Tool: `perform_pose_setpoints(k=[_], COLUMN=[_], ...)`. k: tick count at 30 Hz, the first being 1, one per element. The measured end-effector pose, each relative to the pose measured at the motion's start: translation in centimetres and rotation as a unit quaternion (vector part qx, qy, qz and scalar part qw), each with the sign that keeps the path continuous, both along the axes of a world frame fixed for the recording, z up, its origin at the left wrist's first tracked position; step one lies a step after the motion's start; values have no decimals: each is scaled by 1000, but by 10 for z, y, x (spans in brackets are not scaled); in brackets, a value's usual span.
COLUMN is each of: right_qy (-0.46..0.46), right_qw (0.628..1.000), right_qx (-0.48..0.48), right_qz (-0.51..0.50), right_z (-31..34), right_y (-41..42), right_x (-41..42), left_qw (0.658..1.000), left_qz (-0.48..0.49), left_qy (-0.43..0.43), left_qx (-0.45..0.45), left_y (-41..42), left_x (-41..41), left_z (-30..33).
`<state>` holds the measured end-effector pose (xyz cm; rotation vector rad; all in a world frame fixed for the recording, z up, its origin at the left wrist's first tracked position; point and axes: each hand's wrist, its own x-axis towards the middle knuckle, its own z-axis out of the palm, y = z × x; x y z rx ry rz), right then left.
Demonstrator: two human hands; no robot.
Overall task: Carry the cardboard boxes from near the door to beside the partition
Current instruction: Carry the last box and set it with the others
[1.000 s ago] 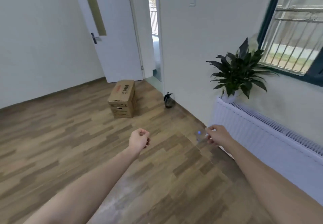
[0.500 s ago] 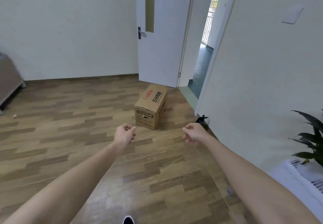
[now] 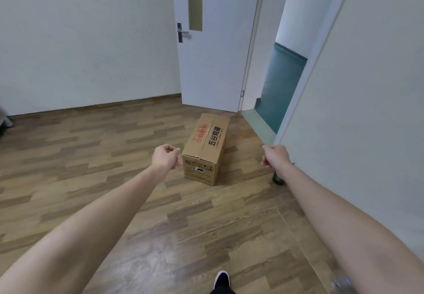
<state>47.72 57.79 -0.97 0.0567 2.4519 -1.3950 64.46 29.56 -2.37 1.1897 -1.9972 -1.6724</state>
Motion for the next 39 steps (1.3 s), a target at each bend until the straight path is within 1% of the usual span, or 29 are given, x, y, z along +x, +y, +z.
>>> perform_pose_setpoints(k=[2,4,7,11,15,19,25,30,32,33,36,39], right_qy=[-3,-28,-58,-72,-105,-131,-178,-224,-245,-259,-279,-298], right_qw=[1000,999,998,996,993,990,980,965,960,955,947,937], right_qx=[-7,-24,-24,-20,0,19,56,61,60,60,69,69], right_qz=[-13,-27,-27,-38,-45,-41,-70,-121,-121,-132,-144,-170], right_z=[-19,-41,-67,-84,-101,-115,-152,-191,-202,-218,-252,-324], right_y=[-25,-56,-104,-166,-223,-270,-333,-374,-386,-398,-420,-441], right_x=[-38,-85,-159,-245,-310,-367,-458,-523,-539,-557,-587,-622], left_qw=[1000,1000,999,998,994,992,984,969,961,956,946,937], left_qz=[-1,1,0,4,-10,-31,-71,-126,-149,-159,-171,-167], left_qy=[-11,-24,-40,-63,-99,-120,-161,-212,-230,-241,-268,-295], left_qx=[1,-5,-12,-31,-39,-28,-1,33,38,41,65,81], left_y=[-28,-61,-107,-165,-219,-264,-332,-388,-400,-412,-429,-437], left_x=[-36,-83,-156,-241,-315,-381,-500,-605,-630,-655,-693,-730], left_z=[-14,-26,-36,-37,-43,-64,-126,-181,-196,-213,-256,-332])
